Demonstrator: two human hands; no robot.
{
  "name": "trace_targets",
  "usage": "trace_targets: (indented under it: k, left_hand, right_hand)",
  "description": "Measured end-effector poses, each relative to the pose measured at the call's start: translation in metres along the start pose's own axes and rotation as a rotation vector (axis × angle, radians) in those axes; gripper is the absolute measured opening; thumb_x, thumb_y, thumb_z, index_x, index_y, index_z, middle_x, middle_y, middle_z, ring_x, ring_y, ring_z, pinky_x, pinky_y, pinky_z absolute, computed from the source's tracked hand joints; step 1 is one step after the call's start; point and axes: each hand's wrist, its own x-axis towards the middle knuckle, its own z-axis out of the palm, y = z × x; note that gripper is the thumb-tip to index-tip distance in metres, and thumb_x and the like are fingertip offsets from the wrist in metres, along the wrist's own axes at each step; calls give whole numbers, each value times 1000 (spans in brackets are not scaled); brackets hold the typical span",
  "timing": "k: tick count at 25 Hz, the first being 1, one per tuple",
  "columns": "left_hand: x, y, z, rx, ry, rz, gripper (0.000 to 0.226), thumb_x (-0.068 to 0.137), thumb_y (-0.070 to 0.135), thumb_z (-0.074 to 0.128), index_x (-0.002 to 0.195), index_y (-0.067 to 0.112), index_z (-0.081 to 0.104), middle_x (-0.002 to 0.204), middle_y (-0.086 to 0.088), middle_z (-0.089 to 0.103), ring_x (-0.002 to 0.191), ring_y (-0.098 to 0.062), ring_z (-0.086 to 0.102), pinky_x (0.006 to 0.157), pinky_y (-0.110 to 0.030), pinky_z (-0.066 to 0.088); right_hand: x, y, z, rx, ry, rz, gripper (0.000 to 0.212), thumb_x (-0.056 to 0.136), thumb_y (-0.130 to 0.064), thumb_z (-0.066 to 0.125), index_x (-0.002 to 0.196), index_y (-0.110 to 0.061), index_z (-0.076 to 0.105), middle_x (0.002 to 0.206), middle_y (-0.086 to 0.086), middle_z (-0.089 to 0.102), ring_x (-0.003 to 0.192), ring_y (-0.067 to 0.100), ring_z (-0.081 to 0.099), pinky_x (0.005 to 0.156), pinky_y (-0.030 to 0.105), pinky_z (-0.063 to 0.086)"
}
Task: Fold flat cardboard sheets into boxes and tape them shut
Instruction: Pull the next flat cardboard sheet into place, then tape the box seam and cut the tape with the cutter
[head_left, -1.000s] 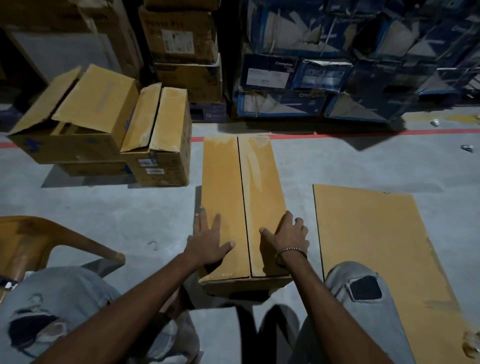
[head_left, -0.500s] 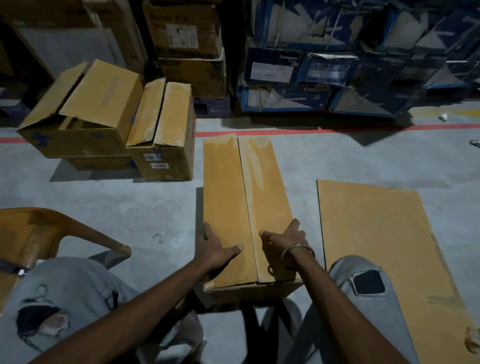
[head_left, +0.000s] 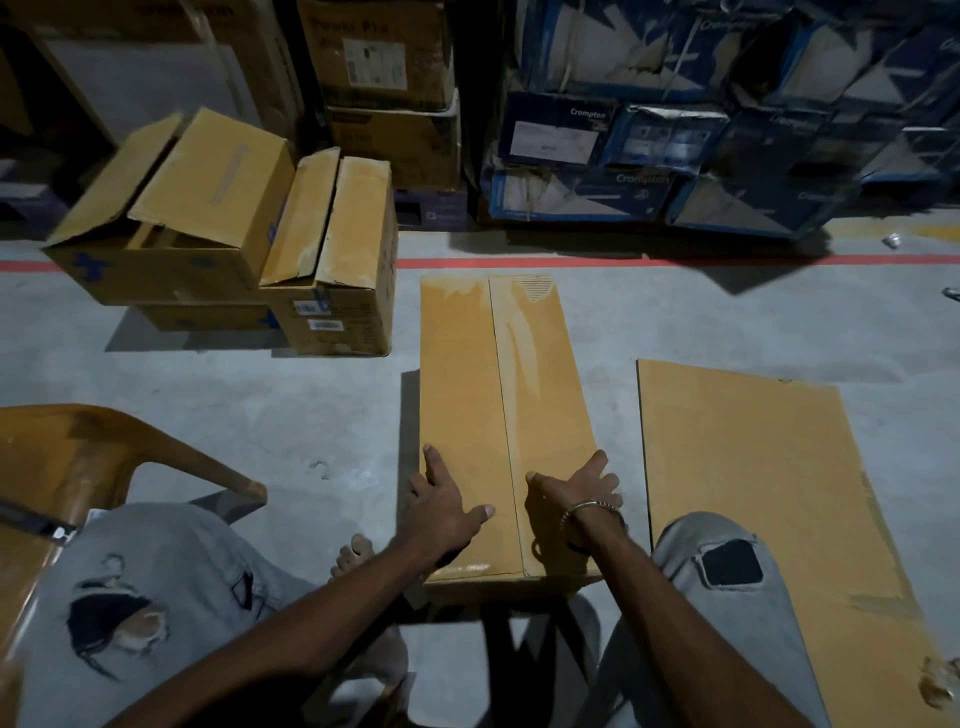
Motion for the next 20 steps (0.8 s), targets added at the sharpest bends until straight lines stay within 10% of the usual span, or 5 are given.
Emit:
trace_targets:
  k: [11, 20]
  left_hand:
    - [-6, -9, -20, -28, -55, 6, 140, 77, 60, 83, 160, 25, -25, 168, -20, 3, 151, -43, 28, 118, -54, 39]
    - [-64, -3, -202, -331, 392, 234, 84, 91, 56, 69, 159, 26, 30, 160, -9, 33, 146, -29, 38, 114, -44, 41]
  right_hand:
    - [-24, -8, -10, 56, -79, 93, 126, 74, -61, 81, 159, -17, 1, 161, 19, 18, 145, 45, 28, 111, 61, 40]
    - [-148, -162, -2, 234, 182, -660, 79, 90, -46, 71, 154, -16, 36, 155, 10, 36, 145, 33, 29, 112, 54, 38]
